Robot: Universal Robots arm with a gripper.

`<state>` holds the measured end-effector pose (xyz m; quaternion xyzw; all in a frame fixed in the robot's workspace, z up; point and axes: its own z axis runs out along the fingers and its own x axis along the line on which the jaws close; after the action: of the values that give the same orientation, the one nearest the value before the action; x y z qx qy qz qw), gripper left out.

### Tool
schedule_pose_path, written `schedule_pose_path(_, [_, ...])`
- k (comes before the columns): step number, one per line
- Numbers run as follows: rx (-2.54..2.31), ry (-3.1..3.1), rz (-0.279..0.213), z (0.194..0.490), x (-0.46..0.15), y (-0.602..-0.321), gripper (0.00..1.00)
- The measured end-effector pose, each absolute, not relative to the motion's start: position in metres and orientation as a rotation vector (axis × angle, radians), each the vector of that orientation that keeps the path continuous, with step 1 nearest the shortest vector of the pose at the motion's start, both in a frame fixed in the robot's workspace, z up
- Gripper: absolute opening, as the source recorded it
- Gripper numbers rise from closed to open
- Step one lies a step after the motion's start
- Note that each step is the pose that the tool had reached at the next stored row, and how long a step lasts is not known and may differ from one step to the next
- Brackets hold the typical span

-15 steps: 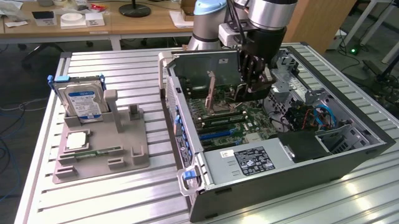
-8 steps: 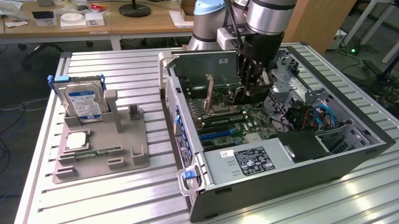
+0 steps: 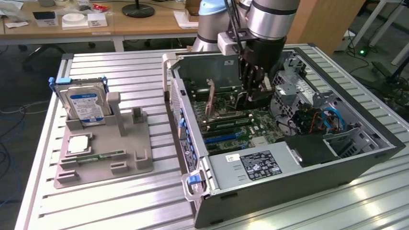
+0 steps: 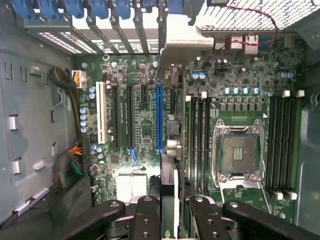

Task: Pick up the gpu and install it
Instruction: 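Insert the gpu into the slot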

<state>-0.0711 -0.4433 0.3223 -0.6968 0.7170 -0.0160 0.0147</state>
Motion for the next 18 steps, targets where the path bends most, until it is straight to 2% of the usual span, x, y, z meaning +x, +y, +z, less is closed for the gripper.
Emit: schedule_pose_path(18, [-2.157, 2.222, -0.025, 0.305, -0.077, -0.459, 0.27])
